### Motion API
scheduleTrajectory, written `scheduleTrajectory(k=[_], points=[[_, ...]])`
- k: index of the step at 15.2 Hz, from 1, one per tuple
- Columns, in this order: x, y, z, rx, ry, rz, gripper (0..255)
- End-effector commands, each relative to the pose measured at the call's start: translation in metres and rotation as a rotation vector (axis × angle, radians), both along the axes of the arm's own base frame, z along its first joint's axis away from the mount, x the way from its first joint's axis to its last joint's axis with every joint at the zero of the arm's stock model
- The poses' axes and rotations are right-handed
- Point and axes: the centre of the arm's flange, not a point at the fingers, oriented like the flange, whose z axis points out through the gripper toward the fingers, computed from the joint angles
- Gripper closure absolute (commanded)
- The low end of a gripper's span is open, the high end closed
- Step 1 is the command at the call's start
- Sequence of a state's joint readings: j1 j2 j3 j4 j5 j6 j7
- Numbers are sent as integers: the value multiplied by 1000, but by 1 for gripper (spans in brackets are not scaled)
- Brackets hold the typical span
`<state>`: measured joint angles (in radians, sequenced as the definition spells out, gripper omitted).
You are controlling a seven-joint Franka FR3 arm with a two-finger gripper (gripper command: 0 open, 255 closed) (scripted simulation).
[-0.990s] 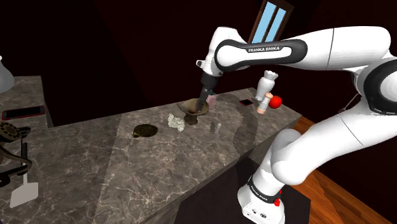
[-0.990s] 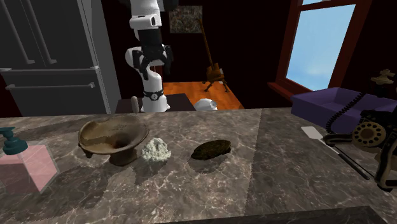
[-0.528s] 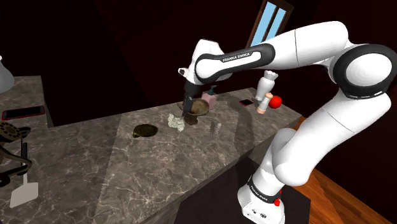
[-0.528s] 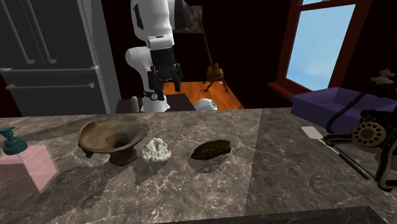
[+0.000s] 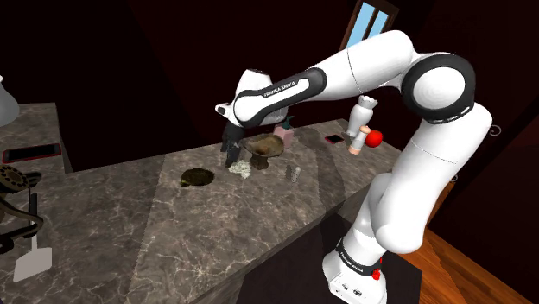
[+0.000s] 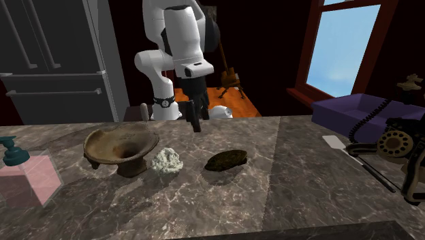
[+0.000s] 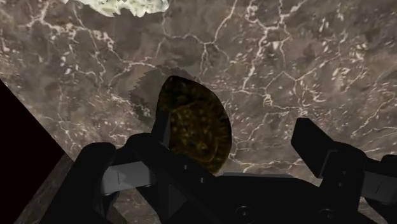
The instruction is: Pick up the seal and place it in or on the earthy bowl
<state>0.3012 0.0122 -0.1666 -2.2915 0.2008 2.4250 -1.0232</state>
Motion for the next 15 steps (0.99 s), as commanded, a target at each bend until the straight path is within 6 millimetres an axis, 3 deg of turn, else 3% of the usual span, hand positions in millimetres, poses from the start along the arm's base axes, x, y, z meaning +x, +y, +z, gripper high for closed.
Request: scheduleTrajectory(k=[1, 10, 15], points=[[14, 15, -16, 5, -21, 73, 0], [63, 92, -78, 28, -108, 387, 0], [68, 100, -101, 28, -111, 396, 0]])
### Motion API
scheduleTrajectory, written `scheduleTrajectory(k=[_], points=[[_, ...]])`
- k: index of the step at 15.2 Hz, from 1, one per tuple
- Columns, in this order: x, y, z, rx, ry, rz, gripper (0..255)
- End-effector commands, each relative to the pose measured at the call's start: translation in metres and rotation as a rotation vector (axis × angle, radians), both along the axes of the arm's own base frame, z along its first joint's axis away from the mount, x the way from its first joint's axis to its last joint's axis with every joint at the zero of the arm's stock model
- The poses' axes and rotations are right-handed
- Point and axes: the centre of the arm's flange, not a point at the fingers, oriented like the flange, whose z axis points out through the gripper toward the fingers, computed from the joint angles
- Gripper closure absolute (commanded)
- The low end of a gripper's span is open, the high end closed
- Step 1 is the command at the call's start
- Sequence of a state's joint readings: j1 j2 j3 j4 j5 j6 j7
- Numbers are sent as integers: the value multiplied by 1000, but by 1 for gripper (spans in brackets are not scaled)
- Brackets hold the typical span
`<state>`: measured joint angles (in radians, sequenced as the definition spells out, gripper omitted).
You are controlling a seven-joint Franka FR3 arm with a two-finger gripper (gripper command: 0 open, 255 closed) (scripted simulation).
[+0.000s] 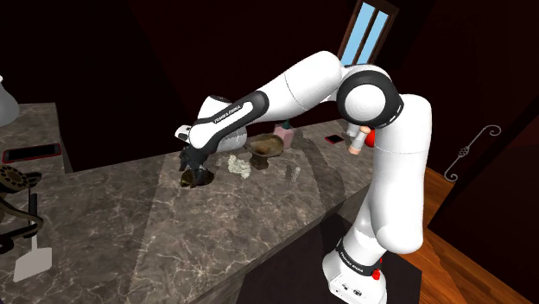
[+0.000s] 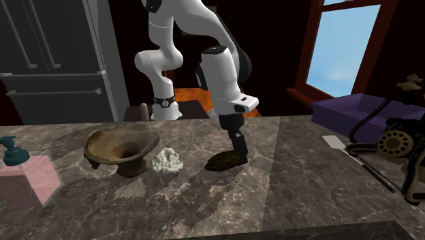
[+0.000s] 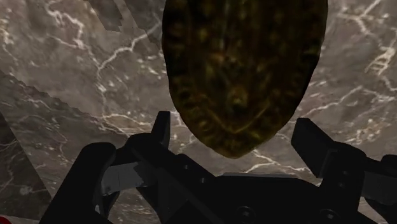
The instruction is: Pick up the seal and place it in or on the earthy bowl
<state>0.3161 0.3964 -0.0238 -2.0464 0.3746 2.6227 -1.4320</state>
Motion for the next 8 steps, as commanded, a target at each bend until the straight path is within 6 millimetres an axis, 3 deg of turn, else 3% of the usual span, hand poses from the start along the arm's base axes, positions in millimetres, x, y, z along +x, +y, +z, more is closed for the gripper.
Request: scheduleTrajectory(k=[1, 3, 8], points=[[2, 4, -10, 0, -1, 2, 0], [4, 7, -23, 0, -1, 2, 0], [4, 7, -23, 0, -1, 2, 0]])
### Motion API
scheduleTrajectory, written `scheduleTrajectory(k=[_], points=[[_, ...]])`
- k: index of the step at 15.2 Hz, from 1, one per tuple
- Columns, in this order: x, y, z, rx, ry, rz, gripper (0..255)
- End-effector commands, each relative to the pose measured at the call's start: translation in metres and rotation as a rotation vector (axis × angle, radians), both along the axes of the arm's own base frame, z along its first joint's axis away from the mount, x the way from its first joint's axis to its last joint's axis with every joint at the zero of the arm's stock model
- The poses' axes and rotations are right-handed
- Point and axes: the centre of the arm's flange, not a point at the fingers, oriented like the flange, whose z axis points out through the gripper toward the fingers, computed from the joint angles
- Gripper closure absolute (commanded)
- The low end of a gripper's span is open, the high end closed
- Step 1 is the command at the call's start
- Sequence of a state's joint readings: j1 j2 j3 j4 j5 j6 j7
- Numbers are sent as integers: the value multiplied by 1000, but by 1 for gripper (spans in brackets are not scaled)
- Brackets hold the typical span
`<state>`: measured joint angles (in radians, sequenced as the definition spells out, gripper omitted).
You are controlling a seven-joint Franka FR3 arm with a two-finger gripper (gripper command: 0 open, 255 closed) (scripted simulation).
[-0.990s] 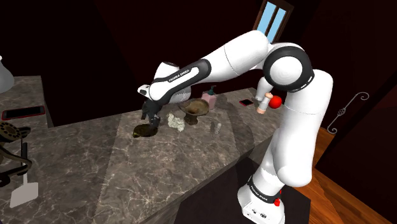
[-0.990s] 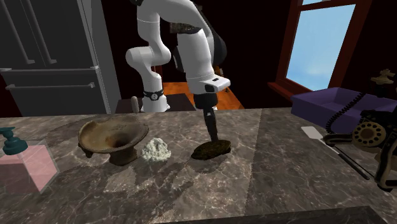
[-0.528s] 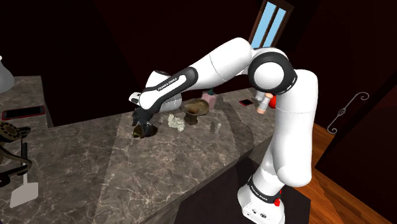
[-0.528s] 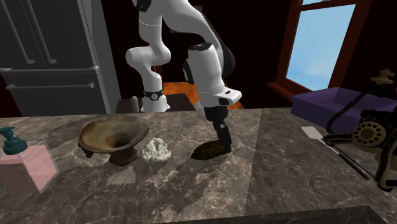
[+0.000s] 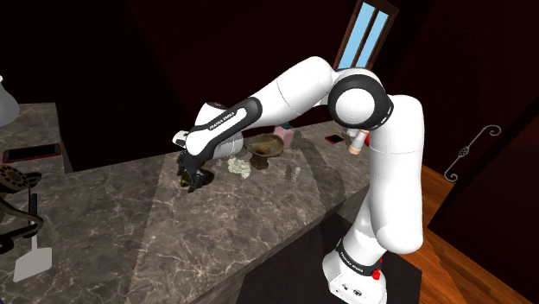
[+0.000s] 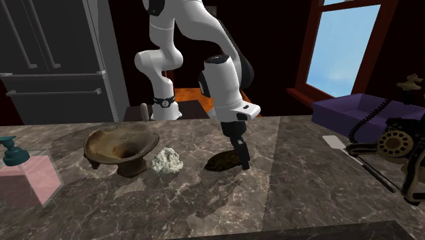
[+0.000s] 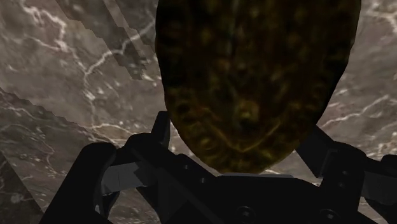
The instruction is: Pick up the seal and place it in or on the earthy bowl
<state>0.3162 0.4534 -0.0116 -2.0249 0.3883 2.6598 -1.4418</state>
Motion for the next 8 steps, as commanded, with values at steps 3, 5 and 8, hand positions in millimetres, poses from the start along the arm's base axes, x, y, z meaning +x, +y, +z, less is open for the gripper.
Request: scheduleTrajectory(k=[3, 5, 8], points=[[0, 0, 0, 0, 0, 0, 0], [0, 0, 0, 0, 0, 0, 255], [0, 0, 0, 0, 0, 0, 255]])
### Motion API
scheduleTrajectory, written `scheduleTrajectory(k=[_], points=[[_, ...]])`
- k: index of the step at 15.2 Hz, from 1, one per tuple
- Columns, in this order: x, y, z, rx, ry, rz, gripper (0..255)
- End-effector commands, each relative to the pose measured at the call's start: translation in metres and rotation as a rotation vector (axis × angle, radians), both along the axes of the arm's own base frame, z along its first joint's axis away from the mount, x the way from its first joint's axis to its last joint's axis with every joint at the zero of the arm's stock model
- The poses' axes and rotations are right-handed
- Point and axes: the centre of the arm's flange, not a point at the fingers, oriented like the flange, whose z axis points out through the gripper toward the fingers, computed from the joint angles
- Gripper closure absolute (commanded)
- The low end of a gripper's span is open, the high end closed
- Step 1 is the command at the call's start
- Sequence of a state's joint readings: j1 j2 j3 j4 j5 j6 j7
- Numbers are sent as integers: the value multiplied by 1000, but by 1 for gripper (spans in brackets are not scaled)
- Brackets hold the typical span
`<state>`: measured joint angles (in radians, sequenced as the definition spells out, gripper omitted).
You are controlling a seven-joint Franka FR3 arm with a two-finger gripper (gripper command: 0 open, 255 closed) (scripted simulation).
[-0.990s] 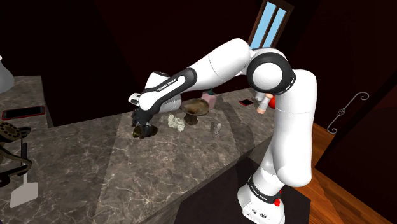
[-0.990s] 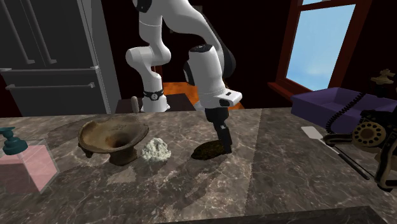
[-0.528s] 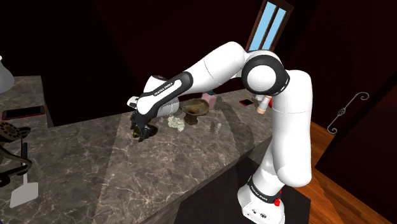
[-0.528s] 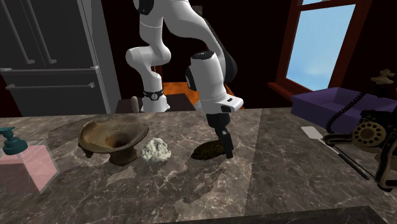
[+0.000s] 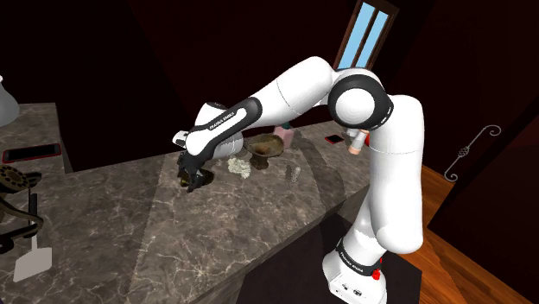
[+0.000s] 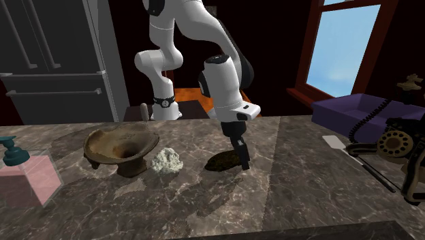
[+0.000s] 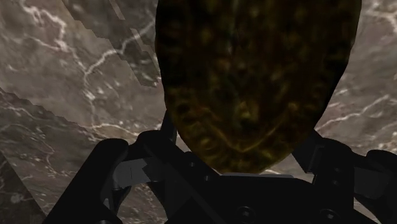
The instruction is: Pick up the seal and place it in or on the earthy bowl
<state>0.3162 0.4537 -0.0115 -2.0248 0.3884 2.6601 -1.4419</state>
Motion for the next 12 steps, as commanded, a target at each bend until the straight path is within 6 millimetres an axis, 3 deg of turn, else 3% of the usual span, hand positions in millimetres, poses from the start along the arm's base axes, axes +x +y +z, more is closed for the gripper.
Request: scheduleTrajectory(k=[1, 5, 12], points=[[0, 0, 0, 0, 0, 0, 255], [0, 0, 0, 0, 0, 0, 255], [0, 0, 37, 0, 0, 0, 255]])
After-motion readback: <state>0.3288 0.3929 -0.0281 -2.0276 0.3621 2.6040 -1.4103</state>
